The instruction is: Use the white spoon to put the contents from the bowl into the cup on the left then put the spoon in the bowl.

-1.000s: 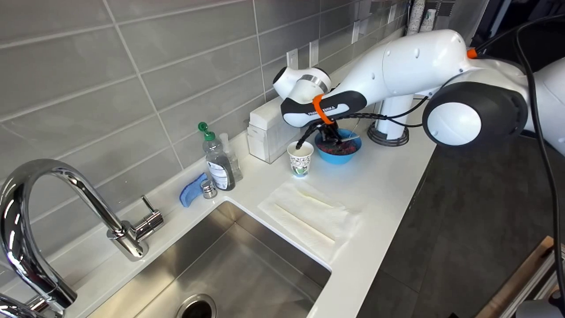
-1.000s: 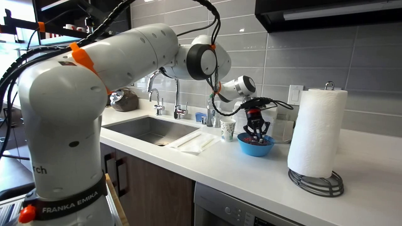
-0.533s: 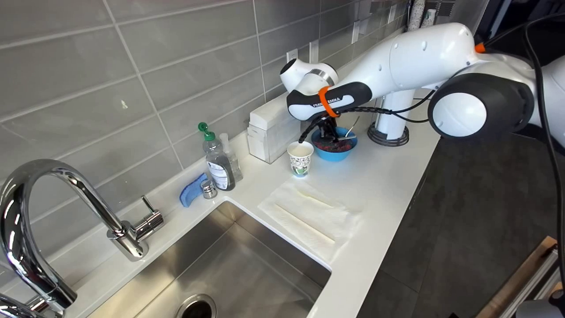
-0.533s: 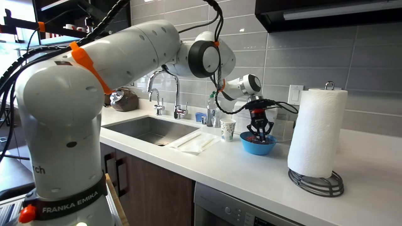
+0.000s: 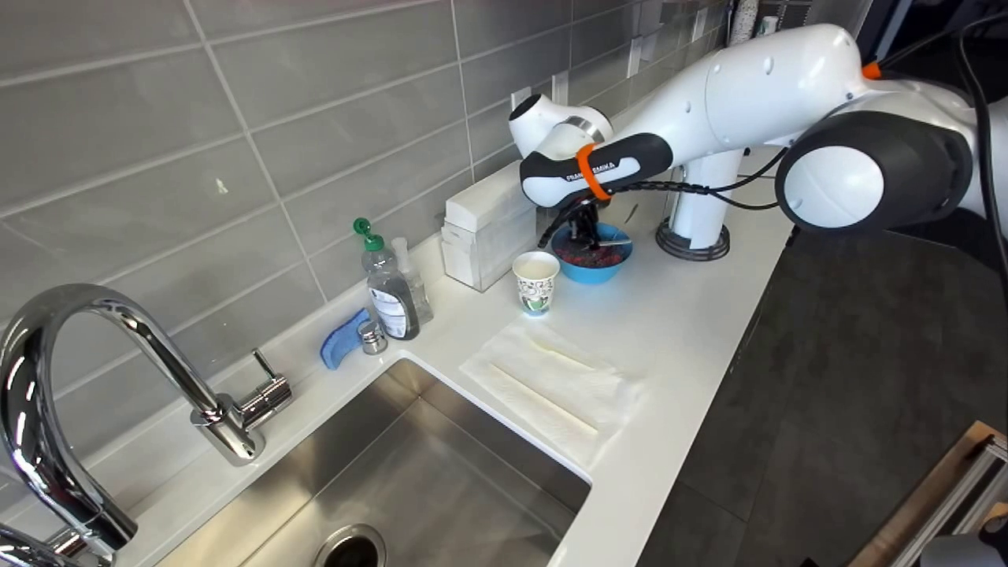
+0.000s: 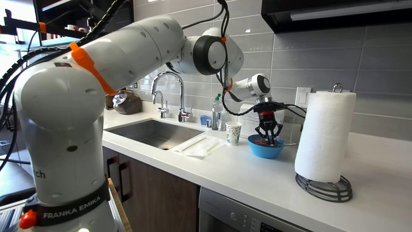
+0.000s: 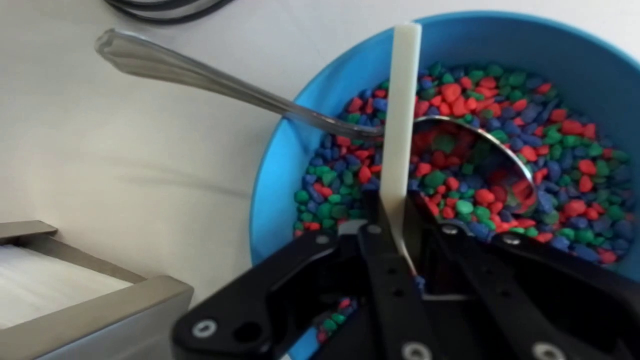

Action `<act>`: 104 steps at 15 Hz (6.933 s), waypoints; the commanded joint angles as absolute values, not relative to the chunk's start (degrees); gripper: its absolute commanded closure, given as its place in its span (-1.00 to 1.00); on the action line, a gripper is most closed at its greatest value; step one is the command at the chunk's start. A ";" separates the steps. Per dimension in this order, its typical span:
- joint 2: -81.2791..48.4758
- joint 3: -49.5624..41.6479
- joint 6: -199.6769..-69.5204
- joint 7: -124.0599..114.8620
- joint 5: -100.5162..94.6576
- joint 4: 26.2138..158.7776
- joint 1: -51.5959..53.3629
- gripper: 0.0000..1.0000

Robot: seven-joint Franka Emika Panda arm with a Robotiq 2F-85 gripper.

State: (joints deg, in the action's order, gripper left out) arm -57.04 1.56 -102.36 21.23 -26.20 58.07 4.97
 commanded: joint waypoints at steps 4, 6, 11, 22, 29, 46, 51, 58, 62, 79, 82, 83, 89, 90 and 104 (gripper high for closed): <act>-52.31 1.13 -107.65 21.11 -22.69 64.86 4.16 0.93; -51.56 1.30 -108.87 21.19 -22.16 66.25 3.90 0.93; -48.66 1.73 -112.90 21.18 -20.56 71.33 3.13 0.93; -40.52 2.08 -117.56 21.98 -19.42 82.66 1.93 0.93; -36.34 2.80 -121.79 21.55 -17.93 88.68 1.28 0.93; -29.94 5.59 -118.04 19.82 -15.40 89.43 5.05 0.93; -30.18 6.74 -116.01 20.12 -14.73 88.88 6.60 0.93; -30.16 7.63 -112.37 19.80 -14.55 88.59 8.18 0.93; -30.26 7.76 -110.42 19.21 -14.79 88.36 9.07 0.93; -36.34 6.72 -93.37 16.96 -18.22 76.74 12.65 0.93; -38.46 6.49 -91.24 17.41 -18.98 73.59 12.87 0.93; -39.24 6.42 -90.78 17.59 -19.29 72.49 12.98 0.93; -45.17 6.16 -88.98 17.90 -20.24 64.79 14.39 0.93; -46.06 6.12 -88.11 18.07 -20.25 63.43 14.70 0.93; -52.86 4.29 -73.40 21.24 -23.25 48.45 17.95 0.93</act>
